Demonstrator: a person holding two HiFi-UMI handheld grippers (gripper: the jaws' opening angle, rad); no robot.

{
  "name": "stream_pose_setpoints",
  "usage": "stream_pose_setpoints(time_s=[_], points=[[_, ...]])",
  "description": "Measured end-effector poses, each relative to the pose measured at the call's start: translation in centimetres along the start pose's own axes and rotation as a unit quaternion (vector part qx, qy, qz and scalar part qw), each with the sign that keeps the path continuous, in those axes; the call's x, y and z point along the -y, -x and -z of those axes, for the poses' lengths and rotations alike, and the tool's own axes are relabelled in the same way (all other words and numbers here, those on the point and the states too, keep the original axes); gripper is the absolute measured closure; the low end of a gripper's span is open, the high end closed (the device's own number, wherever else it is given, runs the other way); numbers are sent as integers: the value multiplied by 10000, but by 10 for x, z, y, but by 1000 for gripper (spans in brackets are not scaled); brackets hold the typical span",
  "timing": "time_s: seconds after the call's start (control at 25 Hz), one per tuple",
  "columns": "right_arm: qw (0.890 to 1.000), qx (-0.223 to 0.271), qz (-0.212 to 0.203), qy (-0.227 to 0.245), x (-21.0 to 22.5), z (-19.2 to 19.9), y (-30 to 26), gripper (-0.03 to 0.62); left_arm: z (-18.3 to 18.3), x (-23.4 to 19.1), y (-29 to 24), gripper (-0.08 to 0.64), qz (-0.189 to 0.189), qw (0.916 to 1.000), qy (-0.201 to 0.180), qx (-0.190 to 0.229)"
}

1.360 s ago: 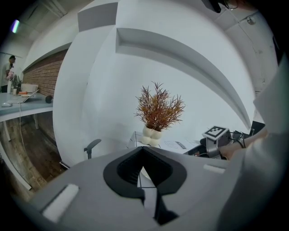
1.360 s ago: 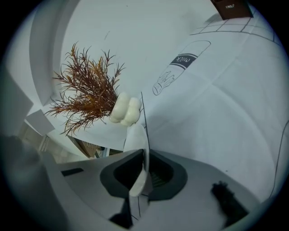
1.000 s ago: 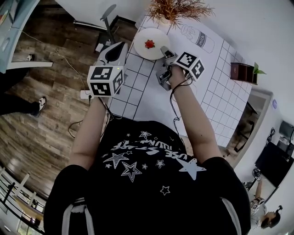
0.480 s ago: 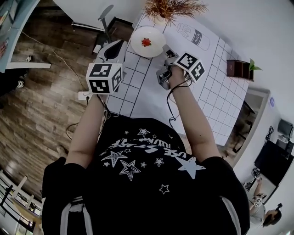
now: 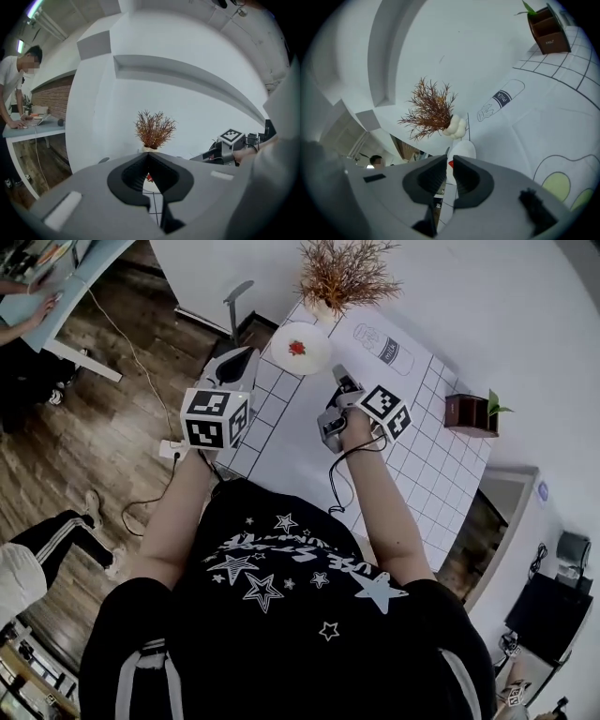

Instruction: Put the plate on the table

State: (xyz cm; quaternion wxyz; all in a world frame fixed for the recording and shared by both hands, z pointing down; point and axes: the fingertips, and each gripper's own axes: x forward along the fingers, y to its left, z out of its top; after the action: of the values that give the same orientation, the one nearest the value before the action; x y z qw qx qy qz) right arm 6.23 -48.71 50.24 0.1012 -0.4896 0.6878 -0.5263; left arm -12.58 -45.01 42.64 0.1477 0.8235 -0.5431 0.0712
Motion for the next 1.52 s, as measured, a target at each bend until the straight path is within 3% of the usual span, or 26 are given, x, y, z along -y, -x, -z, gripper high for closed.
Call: stream_pose_setpoints(time_s=[0.32,0.76,1.12,1.32,1.52], points=[[9968,-390,-594,358,-21,20,52,557,2,39,57,551,-395,9990,43,206],[9874,-677,-1057,967,-27,42,140,571,25,122,120,551,-499,9983,-9,315],[9696,-1007,-1362,1767,-30,74,186,574,26,175,153,551,-410,9982,-216,382],[9689,-1031,-1372,1780,-15,86,205,574,46,193,159,551,-343,9991,-155,176],[9765,-846,-1187,1588,9,88,216,575,69,218,155,551,72,9997,-207,-90]])
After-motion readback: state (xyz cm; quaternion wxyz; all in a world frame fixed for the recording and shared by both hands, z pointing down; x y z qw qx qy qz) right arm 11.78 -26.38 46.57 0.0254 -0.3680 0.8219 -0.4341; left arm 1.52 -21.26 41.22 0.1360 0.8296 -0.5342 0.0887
